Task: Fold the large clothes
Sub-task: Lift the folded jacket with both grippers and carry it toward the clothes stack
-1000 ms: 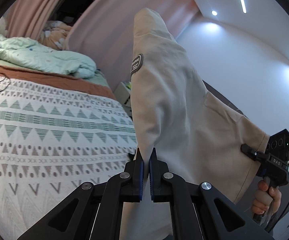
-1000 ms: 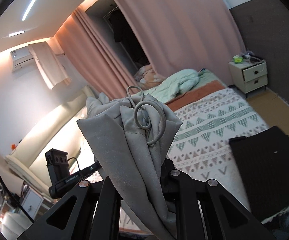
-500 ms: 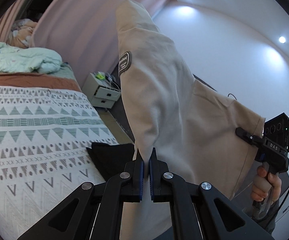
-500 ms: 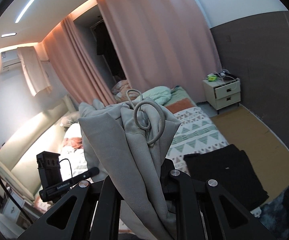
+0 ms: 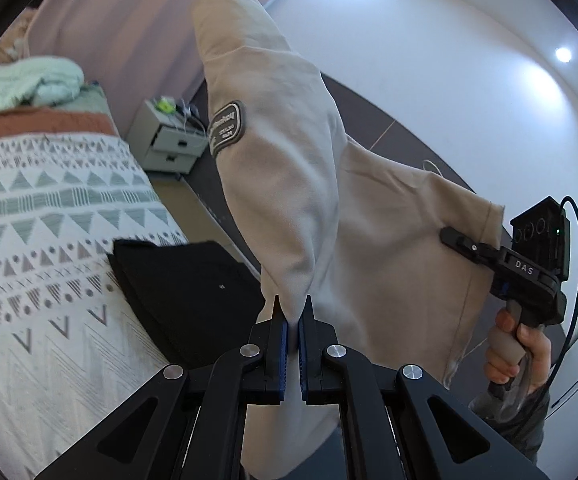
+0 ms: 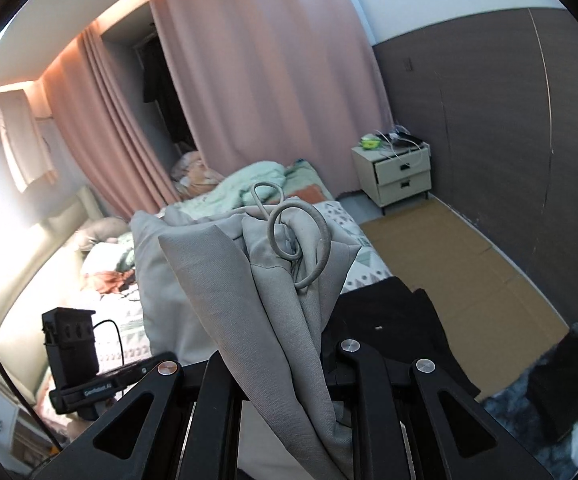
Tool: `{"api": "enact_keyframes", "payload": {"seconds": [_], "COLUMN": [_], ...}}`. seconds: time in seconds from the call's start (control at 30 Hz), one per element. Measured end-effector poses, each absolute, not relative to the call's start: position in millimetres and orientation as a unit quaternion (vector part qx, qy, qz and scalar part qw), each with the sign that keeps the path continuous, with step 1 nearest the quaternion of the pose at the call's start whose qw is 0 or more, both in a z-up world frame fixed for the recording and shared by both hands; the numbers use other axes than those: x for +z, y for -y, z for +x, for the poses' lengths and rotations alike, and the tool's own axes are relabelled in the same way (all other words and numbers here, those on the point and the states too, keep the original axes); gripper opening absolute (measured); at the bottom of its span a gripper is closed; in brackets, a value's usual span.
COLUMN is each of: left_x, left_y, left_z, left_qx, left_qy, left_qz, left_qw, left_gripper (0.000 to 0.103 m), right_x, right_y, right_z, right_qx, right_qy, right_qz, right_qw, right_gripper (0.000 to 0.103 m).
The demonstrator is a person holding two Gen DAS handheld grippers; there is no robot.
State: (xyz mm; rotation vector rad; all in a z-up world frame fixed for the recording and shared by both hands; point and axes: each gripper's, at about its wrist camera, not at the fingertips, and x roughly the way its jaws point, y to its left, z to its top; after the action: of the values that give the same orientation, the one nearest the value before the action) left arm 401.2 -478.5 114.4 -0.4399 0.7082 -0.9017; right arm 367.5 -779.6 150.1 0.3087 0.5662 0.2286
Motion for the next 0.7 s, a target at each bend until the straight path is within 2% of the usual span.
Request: {"api": "enact_keyframes", "payload": {"seconds": [0.7], "left_x": [-29], "left_y": [517], "left_z": [563], "left_qx": [-0.392], "left_qy": [-0.441], "left_qz": [-0.241], "left_qw": [0.771], "left_gripper": [0.004], "right_x": [28], "right_y": [797], "right_z": [559], "right_qx": [0.033], "right_qy": [-0.393], "right_qz": [0.108], "right_qw": [0.913], "right_gripper": [0.013]}}
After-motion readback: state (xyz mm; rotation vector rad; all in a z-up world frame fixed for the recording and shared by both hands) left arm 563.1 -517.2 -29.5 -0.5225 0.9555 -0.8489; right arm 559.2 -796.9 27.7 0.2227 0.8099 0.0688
